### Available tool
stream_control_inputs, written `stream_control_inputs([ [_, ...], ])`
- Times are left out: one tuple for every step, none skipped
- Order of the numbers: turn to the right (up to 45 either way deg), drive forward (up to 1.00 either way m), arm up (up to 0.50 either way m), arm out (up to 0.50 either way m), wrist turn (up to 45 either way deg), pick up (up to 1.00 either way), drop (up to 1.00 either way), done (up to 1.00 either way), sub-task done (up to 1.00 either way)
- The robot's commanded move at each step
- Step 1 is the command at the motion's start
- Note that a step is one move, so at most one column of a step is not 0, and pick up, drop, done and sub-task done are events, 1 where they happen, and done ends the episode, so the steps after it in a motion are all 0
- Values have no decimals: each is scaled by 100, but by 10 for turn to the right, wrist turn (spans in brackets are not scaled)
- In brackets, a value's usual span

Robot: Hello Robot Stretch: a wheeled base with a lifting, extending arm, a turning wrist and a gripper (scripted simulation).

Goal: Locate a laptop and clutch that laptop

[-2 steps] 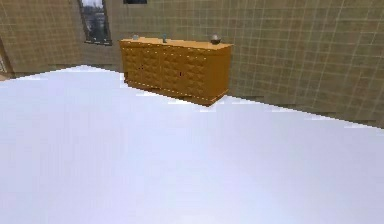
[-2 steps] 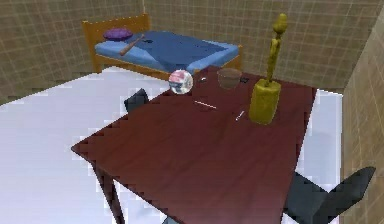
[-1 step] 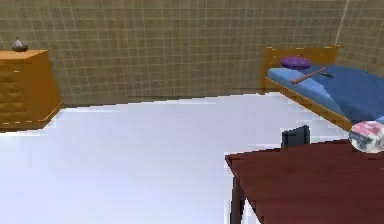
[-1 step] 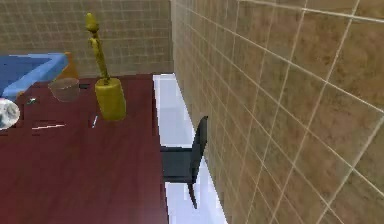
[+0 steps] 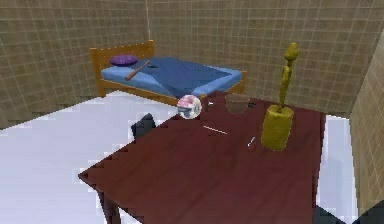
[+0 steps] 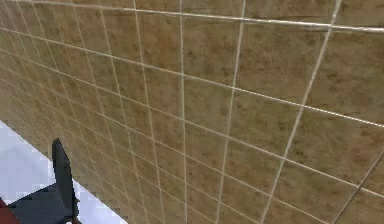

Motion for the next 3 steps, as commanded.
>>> stream_control_inputs([
  [60, 0, 0, 0, 0, 0, 0, 0, 0],
  [0, 10, 0, 0, 0, 0, 0, 0, 0],
  [-450, 0, 0, 0, 0, 0, 0, 0, 0],
])
